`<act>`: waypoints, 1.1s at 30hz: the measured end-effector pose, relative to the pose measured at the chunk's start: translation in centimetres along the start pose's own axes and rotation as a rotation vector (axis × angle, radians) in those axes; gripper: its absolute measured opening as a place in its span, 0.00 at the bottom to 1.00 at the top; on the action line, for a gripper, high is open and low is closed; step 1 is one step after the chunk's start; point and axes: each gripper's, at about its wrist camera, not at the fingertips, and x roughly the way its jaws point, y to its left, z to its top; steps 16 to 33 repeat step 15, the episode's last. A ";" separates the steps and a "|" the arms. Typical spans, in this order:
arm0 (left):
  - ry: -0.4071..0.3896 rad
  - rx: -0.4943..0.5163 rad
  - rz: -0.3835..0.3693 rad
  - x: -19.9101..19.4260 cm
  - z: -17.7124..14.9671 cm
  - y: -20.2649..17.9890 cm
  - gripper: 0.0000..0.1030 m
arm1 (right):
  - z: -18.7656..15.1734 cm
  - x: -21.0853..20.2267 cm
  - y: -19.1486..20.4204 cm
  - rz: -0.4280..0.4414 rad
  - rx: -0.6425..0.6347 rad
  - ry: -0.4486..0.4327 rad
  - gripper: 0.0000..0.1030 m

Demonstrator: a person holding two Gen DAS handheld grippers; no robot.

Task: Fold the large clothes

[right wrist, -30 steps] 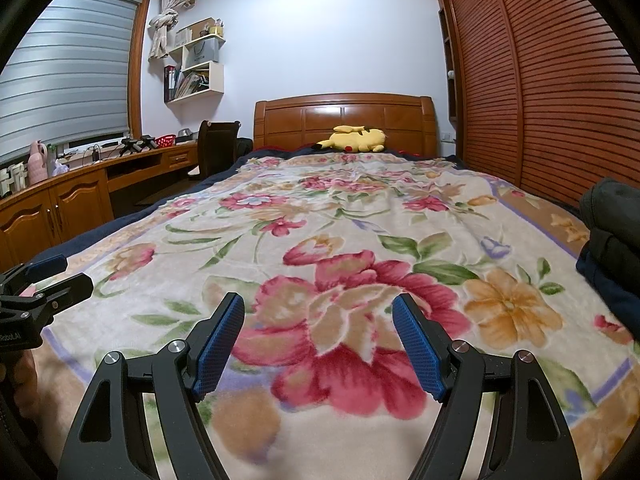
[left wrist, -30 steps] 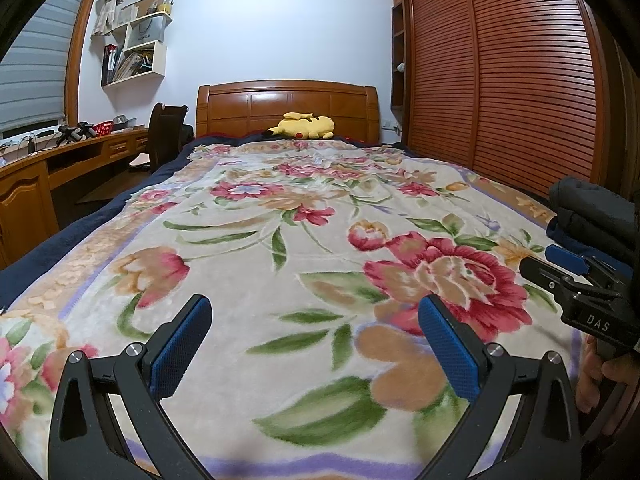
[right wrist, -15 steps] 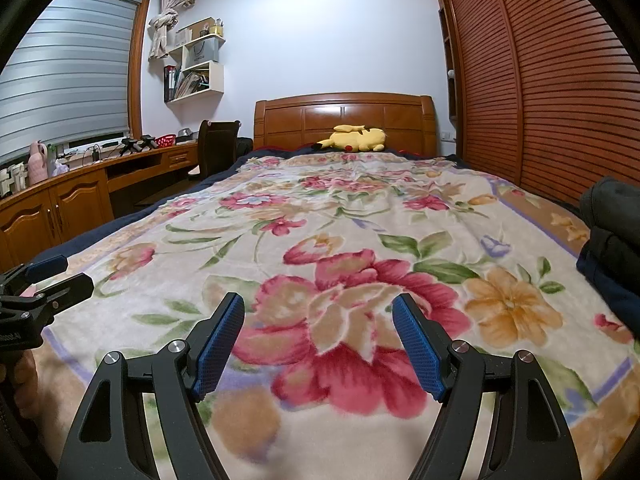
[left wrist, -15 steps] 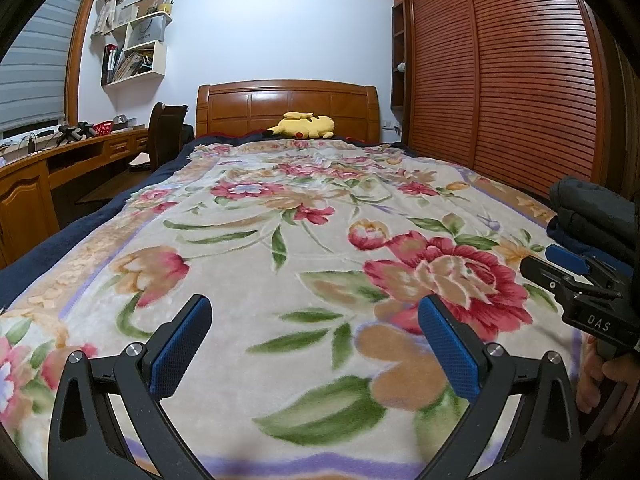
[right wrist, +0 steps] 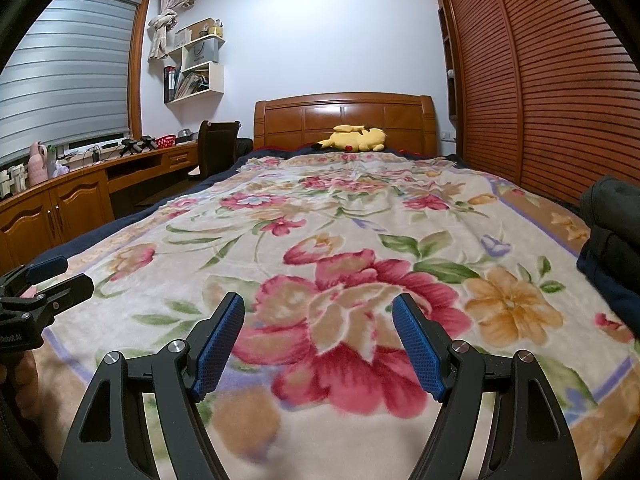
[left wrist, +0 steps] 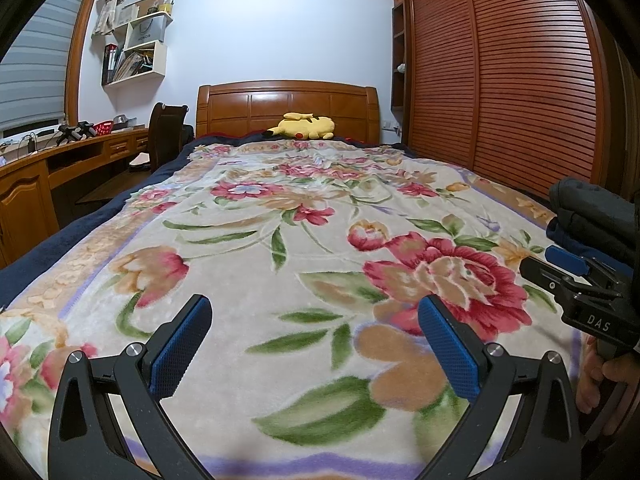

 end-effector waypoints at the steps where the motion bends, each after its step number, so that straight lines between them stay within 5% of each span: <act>1: -0.001 0.001 -0.001 0.0 0.0 0.0 1.00 | 0.0 0.0 0.0 0.000 0.000 0.000 0.76; 33: 0.001 0.001 -0.004 -0.1 0.0 0.1 1.00 | 0.0 0.1 0.1 -0.002 0.005 0.000 0.76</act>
